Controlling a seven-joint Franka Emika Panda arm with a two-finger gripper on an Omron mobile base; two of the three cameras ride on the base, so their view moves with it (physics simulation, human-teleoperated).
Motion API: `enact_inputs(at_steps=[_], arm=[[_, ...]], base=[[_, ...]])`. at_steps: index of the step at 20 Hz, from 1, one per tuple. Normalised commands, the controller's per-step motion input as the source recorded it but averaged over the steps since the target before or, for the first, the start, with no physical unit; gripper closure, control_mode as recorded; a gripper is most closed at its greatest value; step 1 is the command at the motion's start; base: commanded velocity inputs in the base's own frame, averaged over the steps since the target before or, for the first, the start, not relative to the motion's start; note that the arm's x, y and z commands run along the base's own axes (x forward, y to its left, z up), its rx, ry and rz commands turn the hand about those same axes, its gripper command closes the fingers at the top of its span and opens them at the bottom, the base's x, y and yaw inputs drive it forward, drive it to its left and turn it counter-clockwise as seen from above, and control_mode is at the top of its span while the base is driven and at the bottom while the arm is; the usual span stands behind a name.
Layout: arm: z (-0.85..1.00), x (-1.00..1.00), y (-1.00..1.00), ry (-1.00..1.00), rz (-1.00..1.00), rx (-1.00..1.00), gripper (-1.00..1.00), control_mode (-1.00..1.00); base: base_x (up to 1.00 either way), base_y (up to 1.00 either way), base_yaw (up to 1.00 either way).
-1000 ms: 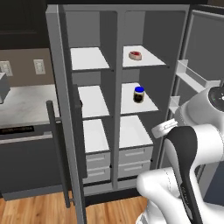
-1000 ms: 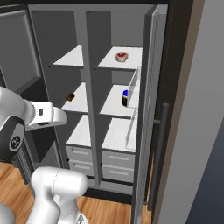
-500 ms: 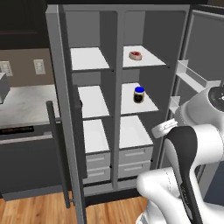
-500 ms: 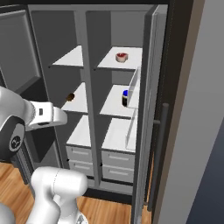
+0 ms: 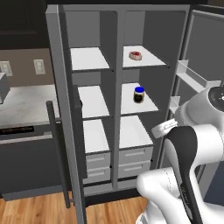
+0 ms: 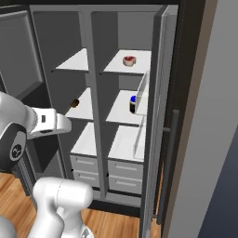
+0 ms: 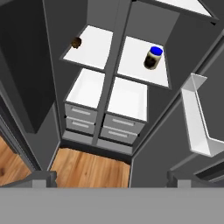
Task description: Pick up the frozen steak from the freezer, place it on any shelf in the fridge, and close the fridge and freezer doors when done.
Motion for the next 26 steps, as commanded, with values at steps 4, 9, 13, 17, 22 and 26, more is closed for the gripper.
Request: enact_inputs(at_steps=[4,9,13,17,22,26], arm=[[0.0,0.01,0.0,0.01,0.0,0.0,-1.0,-1.0],[0.0,0.01,0.05,-0.01,0.0,0.0,-1.0,-1.0],[0.19,-0.38,0.49,-0.2,0.0,-0.07,-1.0,-1.0],[0.42,-0.46,0.84,-0.23,0.02,-0.16,-1.0,-1.0],[0.38,-0.39,0.93,-0.2,0.03,-0.2,-1.0,-1.0],[0.36,-0.18,0.94,-0.16,0.03,-0.21,-1.0,-1.0]], base=[[0.0,0.0,0.0],[0.0,0.0,0.0],[0.0,0.0,0.0],[0.0,0.0,0.0],[0.0,0.0,0.0],[0.0,0.0,0.0]])
